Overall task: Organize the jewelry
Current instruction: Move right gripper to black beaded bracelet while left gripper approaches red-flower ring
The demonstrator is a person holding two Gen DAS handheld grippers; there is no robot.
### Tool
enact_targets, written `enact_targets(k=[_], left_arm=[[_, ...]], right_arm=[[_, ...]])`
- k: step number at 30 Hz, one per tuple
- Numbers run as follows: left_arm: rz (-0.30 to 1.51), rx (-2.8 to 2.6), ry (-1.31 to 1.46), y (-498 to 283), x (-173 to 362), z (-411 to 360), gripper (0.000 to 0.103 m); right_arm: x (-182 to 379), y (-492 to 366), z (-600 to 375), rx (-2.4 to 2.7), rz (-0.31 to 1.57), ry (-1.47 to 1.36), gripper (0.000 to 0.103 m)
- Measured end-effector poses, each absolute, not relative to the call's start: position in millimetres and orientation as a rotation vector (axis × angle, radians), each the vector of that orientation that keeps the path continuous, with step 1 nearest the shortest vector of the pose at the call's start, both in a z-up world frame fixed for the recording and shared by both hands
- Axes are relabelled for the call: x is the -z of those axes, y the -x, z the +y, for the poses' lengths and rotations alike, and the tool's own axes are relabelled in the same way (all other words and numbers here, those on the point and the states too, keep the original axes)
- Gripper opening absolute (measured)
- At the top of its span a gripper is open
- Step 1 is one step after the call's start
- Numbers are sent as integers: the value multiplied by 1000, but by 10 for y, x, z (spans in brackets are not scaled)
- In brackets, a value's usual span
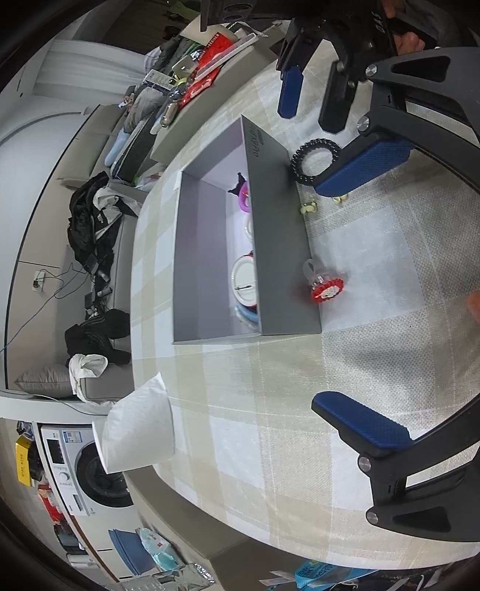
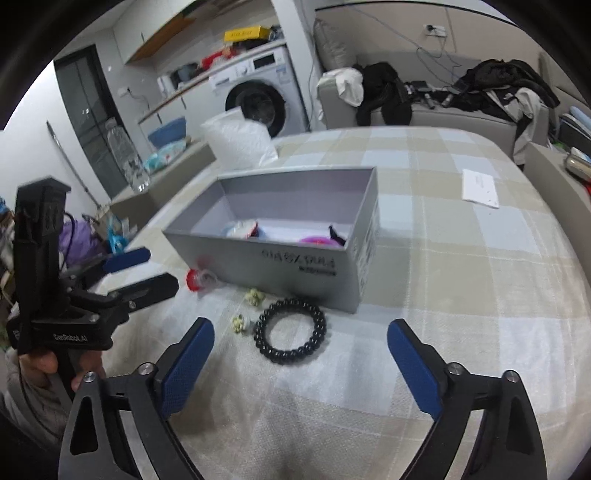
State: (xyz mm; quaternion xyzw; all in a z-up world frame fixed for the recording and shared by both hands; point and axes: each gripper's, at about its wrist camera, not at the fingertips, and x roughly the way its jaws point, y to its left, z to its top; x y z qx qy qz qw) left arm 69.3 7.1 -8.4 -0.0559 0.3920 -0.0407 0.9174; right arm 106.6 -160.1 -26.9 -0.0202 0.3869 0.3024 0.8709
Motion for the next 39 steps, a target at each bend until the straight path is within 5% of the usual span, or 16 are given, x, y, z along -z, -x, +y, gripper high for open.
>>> enact_targets(k=[5,11,36,39], left_arm=[[821,75,112,-669,115,93,102],[830,76,98,-676,135,93,102],[838,102,147,-593,83,205,100],[827,92,153,-593,50,245,100]], right_arm=[[396,-1067,-1426,-605,862,147,69],[430,-1037,-1308,-574,857,234,62],[431,-1060,-1138,-508,874,300,60],[390,-1051,-1206,-549,893,250,51]])
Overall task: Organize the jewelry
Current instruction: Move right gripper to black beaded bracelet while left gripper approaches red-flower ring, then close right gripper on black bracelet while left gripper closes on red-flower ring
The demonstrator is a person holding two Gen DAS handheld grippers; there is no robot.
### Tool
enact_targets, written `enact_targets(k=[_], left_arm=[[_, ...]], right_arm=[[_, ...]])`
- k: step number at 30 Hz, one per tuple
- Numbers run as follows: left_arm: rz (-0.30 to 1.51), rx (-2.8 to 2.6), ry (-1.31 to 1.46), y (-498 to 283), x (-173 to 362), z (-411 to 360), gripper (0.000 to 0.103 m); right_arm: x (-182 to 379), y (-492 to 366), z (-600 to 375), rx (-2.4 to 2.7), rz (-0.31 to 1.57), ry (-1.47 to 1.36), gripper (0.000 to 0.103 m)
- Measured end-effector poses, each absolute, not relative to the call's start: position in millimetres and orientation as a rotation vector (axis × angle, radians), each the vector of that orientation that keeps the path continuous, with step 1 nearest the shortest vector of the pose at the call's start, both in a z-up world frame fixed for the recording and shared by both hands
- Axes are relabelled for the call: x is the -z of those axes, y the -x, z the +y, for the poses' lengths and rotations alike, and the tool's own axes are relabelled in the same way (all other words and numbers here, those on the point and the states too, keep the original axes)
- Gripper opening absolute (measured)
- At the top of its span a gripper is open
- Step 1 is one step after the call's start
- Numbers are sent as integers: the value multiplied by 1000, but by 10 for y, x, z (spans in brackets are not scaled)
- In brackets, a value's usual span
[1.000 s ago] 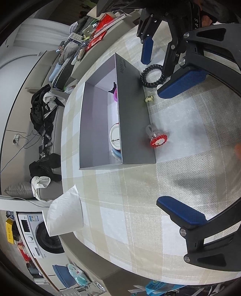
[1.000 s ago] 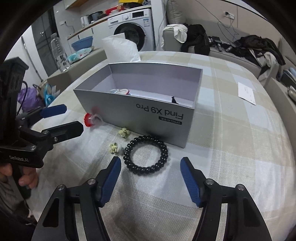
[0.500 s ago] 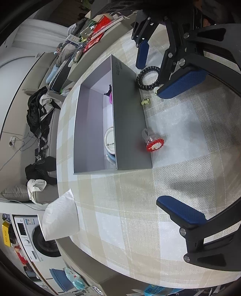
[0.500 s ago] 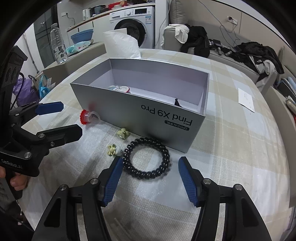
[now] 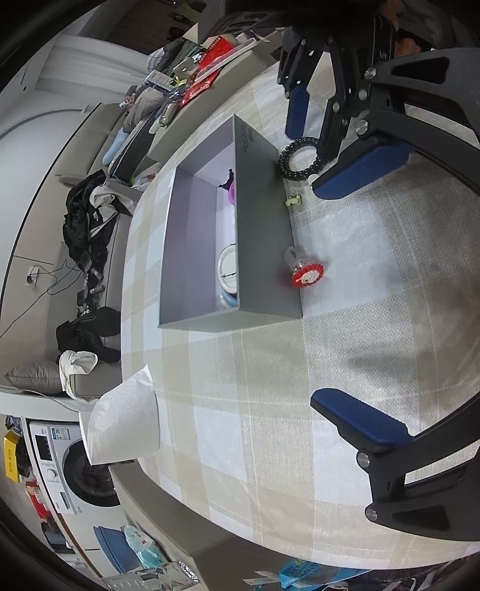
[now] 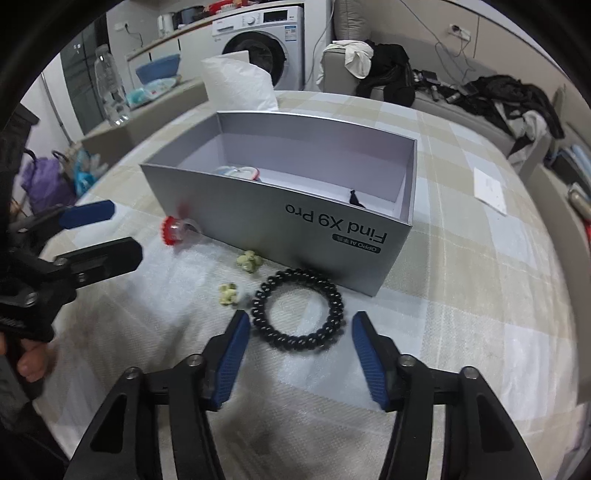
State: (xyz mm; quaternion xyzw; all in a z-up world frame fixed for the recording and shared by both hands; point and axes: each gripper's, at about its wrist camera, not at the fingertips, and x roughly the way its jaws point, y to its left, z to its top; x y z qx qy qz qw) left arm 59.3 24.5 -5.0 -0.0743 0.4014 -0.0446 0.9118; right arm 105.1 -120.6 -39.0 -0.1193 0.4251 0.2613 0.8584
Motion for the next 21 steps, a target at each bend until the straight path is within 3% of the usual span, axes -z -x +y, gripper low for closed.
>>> enact_targets(k=[4,9,11,21], left_arm=[[829,76,171,-598,45,286,100],[837,71,173,-600,78,248,99],[841,68,166,-607,84,233,95],[871,70,158,-679,116,200,85]], right_arm=[[285,-1023,-1350,-544,884,201,50],[295,-1119,-1415,-499,913,187,33],[319,-1150,-1394,-487,920,195,26],[370,-1184,-1293,-460,915,245,19]])
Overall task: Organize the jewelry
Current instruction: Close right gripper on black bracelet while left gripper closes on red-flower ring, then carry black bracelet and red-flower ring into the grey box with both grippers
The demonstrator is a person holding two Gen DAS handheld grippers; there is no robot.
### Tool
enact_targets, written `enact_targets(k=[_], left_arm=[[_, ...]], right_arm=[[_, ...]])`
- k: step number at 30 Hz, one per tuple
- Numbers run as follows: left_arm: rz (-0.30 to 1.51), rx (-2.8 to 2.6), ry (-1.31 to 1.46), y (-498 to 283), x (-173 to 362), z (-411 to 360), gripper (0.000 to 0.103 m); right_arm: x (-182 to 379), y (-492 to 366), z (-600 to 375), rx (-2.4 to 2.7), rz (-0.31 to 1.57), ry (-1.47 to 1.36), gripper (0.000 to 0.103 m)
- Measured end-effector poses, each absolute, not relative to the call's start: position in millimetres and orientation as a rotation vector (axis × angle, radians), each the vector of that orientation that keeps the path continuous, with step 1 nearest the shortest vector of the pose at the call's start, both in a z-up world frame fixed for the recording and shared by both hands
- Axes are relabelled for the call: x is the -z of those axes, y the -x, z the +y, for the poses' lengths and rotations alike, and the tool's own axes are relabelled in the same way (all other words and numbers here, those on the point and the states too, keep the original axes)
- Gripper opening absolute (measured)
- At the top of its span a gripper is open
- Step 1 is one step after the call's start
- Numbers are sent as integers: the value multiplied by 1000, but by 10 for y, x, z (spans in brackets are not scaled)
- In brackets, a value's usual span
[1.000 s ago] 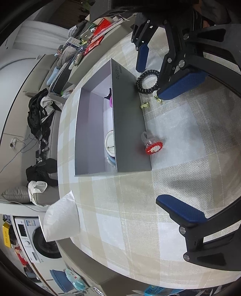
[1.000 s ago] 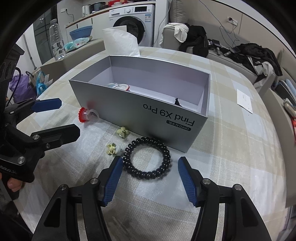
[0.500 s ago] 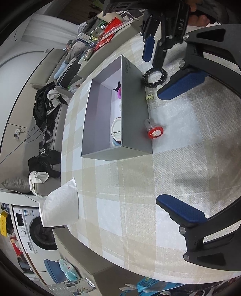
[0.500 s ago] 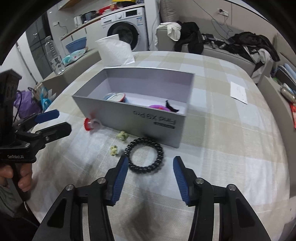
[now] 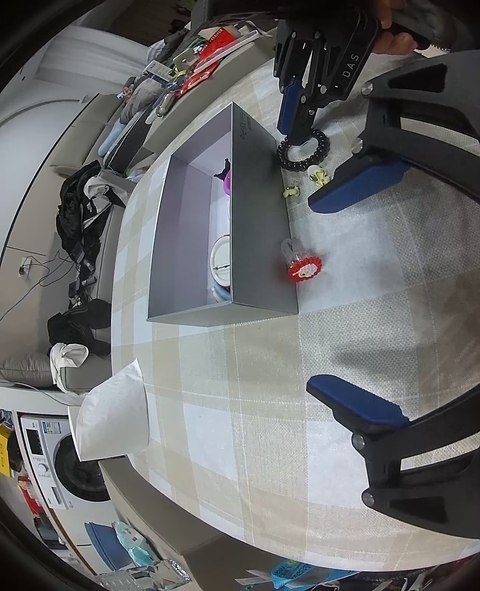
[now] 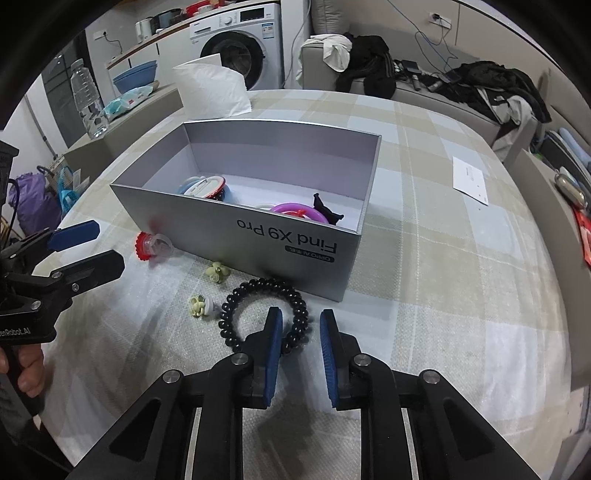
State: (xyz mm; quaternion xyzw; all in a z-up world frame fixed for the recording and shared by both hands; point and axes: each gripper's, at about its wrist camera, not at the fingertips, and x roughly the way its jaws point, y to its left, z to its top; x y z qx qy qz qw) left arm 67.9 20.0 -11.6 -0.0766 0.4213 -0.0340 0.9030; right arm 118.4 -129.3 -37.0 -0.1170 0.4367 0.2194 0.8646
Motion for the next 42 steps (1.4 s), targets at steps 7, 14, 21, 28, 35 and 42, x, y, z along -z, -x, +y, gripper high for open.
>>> enact_targets(k=[7,14,21,28,35,42], left_arm=[[897,82,130,-758,162,125,60],[930,76,126,-835,233,79,20],[914,88,131,-814,222,85,12],[870,83,114,-659,86,80,12],[768,80,100,-506,-202,38,12],[691,69,93,-573,-418,29,12]], right_arm=[[380,-1137,-1320,-473,904,206,8],[302,-1043,-1550,-545,877,79,8],[204,-978,-1682,-575,835,23,8],[128,-972,-1682,-581,804,10,8],[-38,-912,-1762,-569,738,-20,8],[-243,-964,-1811,-549,677,-59,8]])
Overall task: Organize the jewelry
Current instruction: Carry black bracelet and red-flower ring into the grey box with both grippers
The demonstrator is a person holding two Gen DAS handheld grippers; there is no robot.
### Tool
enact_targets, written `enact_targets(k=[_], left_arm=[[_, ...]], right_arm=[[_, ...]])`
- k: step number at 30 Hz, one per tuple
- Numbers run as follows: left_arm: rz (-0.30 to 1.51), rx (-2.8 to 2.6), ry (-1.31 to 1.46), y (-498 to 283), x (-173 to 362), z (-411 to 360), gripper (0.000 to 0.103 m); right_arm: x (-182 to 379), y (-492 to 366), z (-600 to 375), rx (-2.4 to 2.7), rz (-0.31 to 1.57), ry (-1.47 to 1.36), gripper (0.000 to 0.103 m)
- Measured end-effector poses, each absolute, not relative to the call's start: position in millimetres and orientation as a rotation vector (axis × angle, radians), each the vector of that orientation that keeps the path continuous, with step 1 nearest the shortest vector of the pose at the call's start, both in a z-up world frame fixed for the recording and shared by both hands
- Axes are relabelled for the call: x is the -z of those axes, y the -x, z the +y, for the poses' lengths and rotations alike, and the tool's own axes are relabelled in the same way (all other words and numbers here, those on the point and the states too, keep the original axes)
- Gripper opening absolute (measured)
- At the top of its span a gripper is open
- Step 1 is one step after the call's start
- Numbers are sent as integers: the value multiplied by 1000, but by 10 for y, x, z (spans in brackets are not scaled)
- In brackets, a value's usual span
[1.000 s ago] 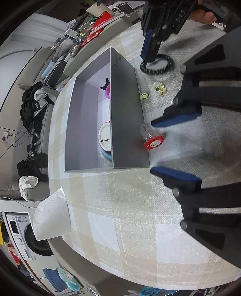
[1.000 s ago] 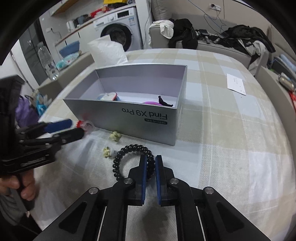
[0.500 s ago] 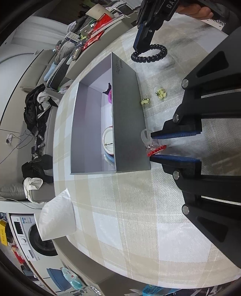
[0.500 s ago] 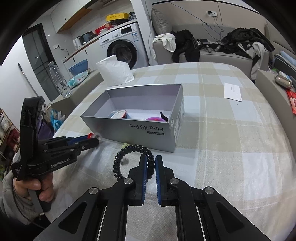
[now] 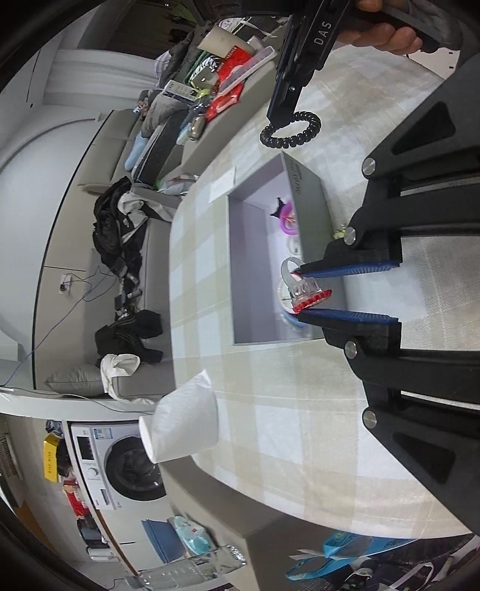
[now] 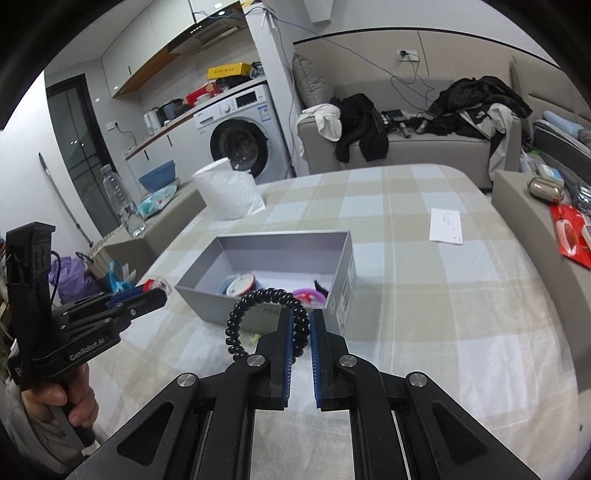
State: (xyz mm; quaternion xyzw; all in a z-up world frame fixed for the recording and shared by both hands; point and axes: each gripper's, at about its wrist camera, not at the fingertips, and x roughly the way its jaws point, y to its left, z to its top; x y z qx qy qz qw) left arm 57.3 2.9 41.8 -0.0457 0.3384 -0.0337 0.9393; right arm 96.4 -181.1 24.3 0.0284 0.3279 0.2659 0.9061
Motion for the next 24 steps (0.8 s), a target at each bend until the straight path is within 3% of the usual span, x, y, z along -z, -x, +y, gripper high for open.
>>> enact_targets(k=[24], left_arm=[[647,72,113,-897,-463,-6,12]], right_arm=[[-370,-1331,-1718,-538,637,-102,8]])
